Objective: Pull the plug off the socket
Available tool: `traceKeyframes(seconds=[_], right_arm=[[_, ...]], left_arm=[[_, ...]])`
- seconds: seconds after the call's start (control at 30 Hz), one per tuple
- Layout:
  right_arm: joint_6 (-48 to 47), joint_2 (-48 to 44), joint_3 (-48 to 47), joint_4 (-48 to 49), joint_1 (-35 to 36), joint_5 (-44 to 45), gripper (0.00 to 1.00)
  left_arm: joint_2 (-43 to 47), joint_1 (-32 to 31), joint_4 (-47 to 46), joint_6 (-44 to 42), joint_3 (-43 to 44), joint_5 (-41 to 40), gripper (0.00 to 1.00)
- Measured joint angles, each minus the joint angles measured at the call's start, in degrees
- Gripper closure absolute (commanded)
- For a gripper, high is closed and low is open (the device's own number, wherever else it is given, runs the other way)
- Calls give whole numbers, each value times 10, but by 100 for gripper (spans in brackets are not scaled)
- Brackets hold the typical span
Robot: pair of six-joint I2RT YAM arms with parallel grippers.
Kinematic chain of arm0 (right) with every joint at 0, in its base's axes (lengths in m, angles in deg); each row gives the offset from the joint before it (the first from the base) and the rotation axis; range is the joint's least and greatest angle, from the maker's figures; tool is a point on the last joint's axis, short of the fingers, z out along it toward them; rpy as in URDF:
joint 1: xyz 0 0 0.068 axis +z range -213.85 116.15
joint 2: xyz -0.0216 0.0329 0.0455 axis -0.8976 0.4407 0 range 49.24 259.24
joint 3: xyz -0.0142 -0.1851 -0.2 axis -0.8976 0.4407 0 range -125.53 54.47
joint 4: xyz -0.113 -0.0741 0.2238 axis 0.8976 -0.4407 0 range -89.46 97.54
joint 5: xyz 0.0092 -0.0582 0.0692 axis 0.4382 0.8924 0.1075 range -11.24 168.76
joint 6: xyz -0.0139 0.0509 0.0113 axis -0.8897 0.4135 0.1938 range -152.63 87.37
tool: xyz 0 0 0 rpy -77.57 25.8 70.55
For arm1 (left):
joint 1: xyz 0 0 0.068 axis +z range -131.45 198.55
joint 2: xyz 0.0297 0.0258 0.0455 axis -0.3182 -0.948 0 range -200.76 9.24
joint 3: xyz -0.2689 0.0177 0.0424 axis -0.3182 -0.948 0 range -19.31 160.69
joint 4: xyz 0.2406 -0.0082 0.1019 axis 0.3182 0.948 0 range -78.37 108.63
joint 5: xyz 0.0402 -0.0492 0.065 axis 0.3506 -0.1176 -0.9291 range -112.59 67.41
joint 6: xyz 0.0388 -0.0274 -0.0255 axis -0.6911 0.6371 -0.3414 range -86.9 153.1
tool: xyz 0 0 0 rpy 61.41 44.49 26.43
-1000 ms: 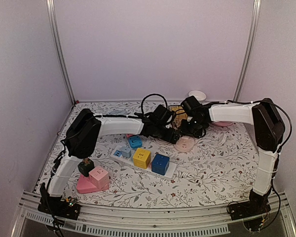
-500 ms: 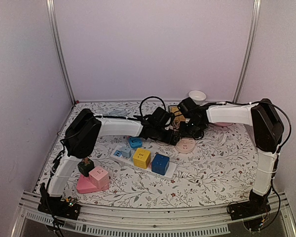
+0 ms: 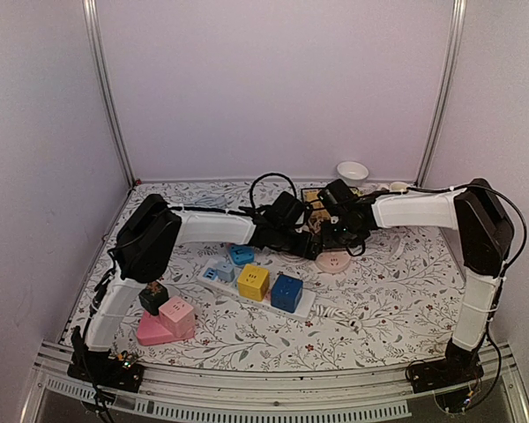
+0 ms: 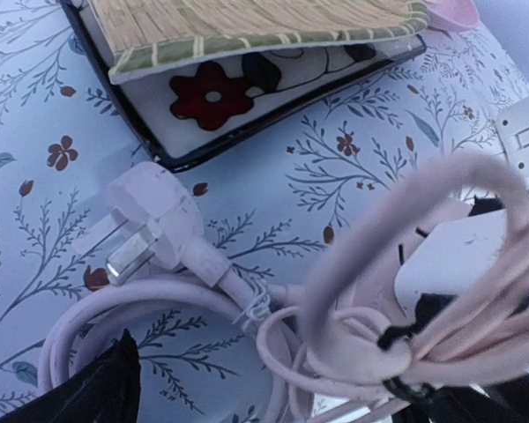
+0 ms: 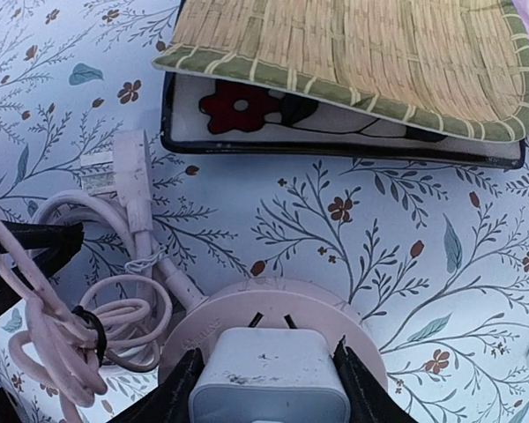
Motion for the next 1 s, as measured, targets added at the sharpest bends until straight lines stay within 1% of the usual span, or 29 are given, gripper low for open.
traceKeyframes(seconds=[0.2,0.37,0.43,0.57,0.67,0.73,0.8,1.0], right_arm=[[-39,-32,53,40,2,0,90],[-40,-43,70,52,-1,-5,90],[-21,-53,87,64,-21,-33,90],[24,-77,124,92,-69,-119,91],[43,-80,127,96,-77,-145,91],[44,-80,124,91,-71,-137,92],[40,-75,108,67,-57,-117,92],[8,-24,18,-24,-2,-7,92]], left_arm=[[0,-8,2,-2,1,10,3],[-3,-9,2,-5,5,17,3],[-4,-9,2,-5,7,20,3],[-8,-11,-8,-6,11,22,3],[-9,-11,-14,-6,15,19,3],[-10,-11,-14,-6,15,19,3],[-10,-11,-11,-8,15,21,3],[-10,-9,8,-11,17,22,3]])
